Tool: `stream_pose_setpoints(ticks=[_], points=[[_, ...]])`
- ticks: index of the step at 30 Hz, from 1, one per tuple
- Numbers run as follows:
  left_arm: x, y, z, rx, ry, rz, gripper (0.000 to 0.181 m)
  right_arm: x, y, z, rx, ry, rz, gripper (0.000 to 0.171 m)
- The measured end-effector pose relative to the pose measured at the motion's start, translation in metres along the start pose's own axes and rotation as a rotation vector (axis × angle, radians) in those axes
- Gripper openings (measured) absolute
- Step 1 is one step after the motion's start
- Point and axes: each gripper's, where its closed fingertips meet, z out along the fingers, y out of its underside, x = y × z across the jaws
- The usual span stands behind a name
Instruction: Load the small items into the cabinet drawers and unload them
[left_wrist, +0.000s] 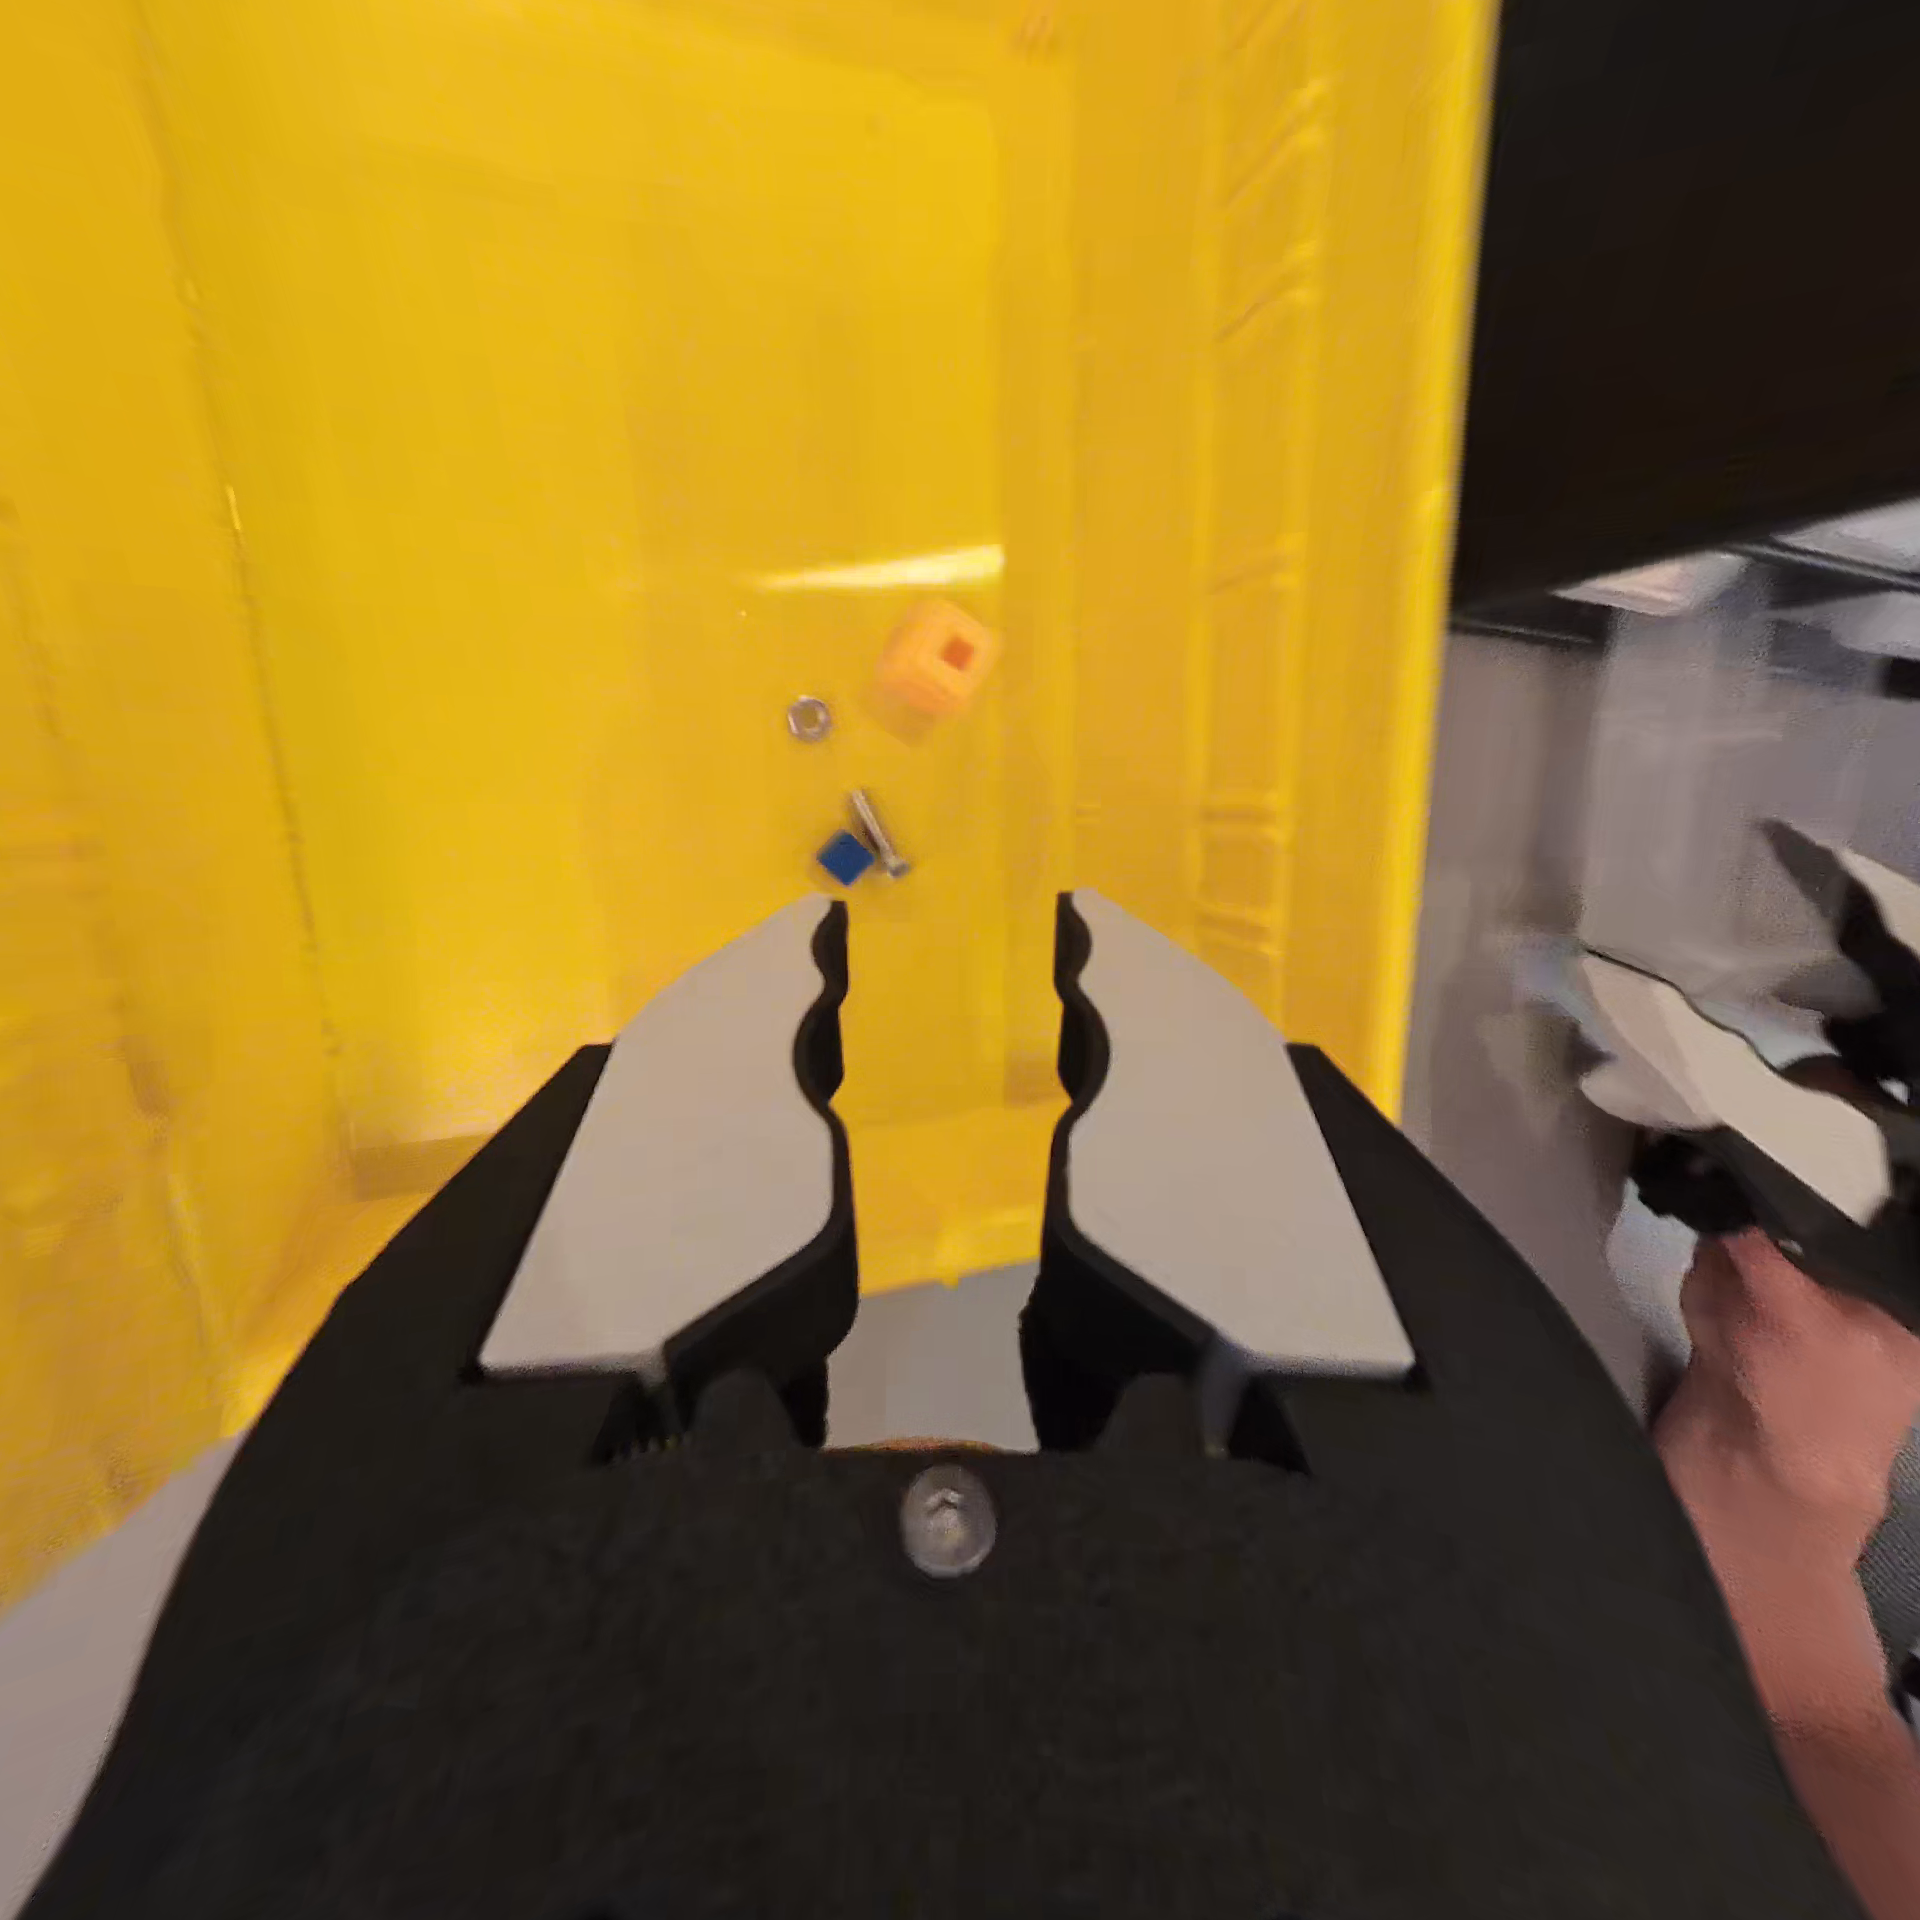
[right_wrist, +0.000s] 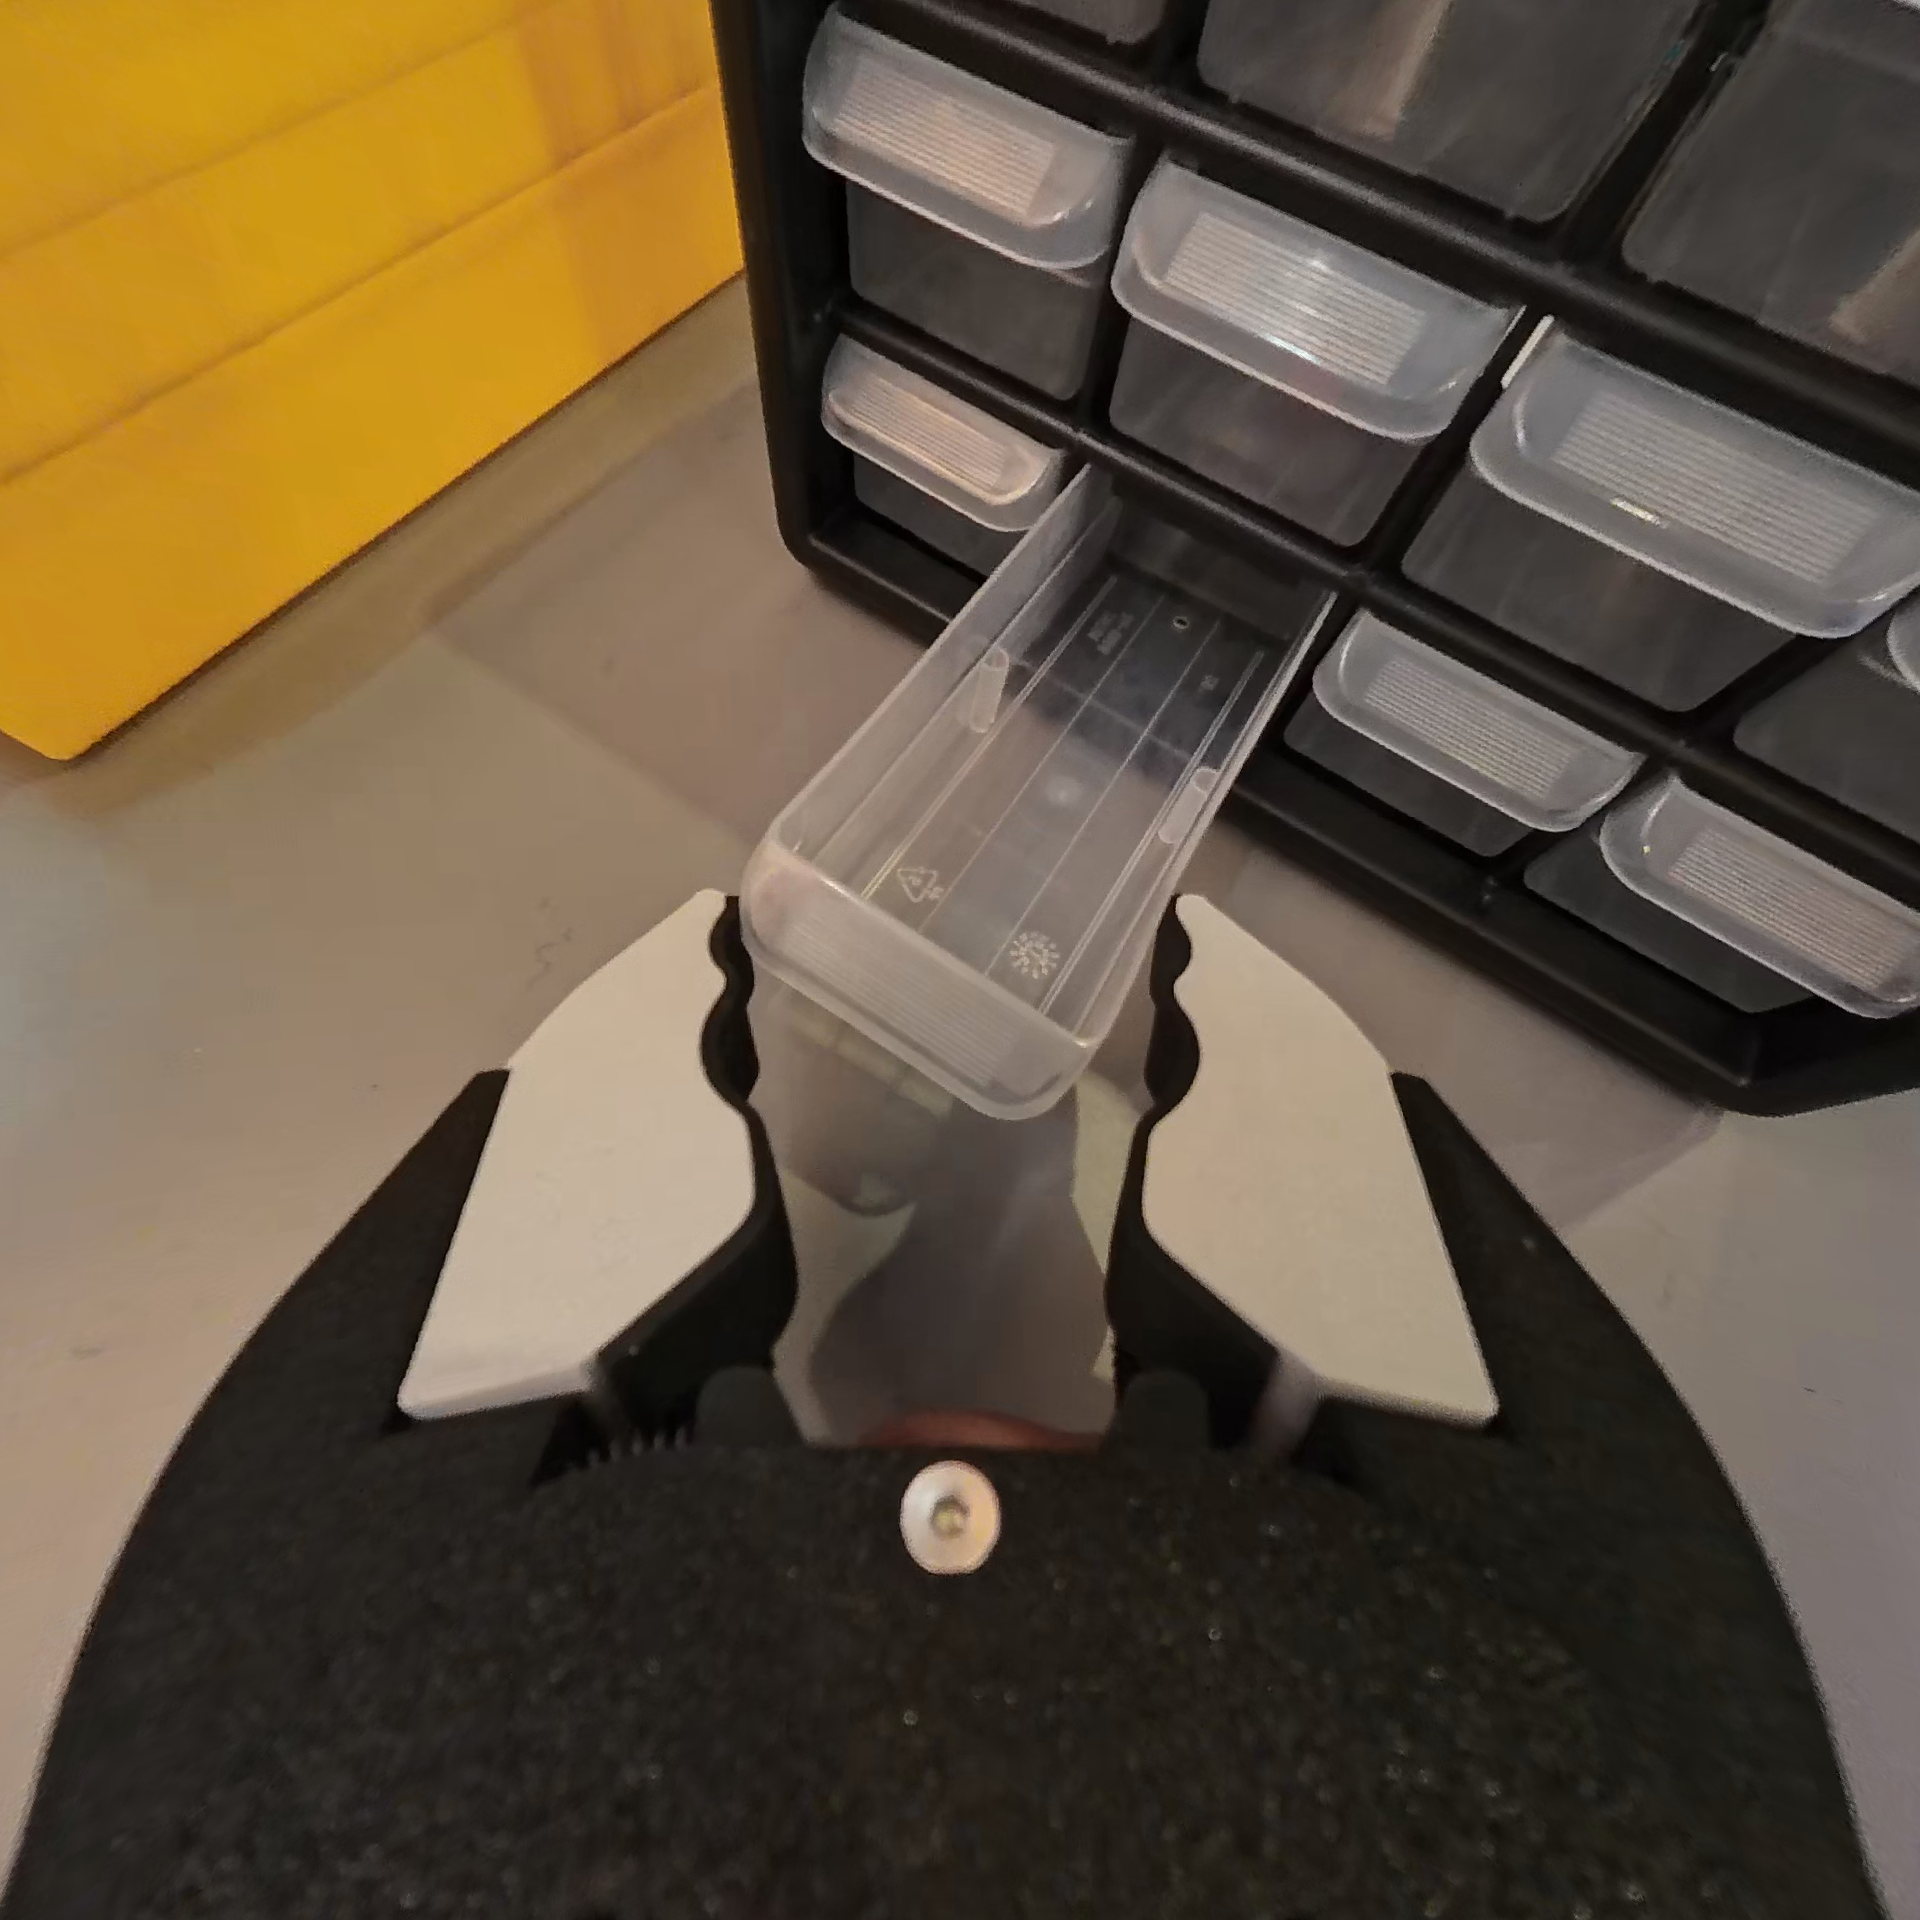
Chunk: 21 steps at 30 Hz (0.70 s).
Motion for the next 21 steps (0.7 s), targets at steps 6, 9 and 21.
stream_pose_setpoints(ticks=[6,9,21], points=[[-0.027,-0.005,0.047,-0.167,-0.115,-0.030,0.037,0.000,0.000,0.001,-0.003,0.005,-0.008,0.074],[-0.033,-0.008,0.055,-0.186,-0.147,-0.027,0.037,-0.001,0.000,0.001,-0.004,0.005,-0.009,0.074],[-0.038,-0.014,0.068,-0.232,-0.251,0.040,0.017,-0.001,0.001,0.000,-0.007,0.005,-0.013,0.074]])
